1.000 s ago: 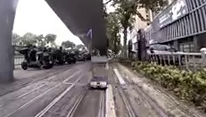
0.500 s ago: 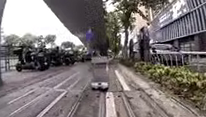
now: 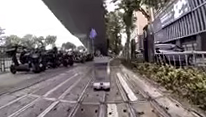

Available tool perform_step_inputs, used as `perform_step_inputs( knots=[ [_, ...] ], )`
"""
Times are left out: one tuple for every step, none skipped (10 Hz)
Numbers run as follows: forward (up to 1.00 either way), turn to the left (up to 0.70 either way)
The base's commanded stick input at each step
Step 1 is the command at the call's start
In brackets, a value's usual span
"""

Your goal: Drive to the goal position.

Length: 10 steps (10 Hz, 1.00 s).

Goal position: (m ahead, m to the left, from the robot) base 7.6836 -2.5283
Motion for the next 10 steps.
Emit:
perform_step_inputs(
  knots=[
    [0.69, 0.01],
    [0.69, 0.01],
    [0.69, 0.01],
    [0.69, 0.01],
    [0.69, 0.01],
    [0.69, -0.05],
    [0.69, -0.13],
    [0.69, -0.14],
    [0.69, -0.14],
    [0.69, -0.14]
  ],
)
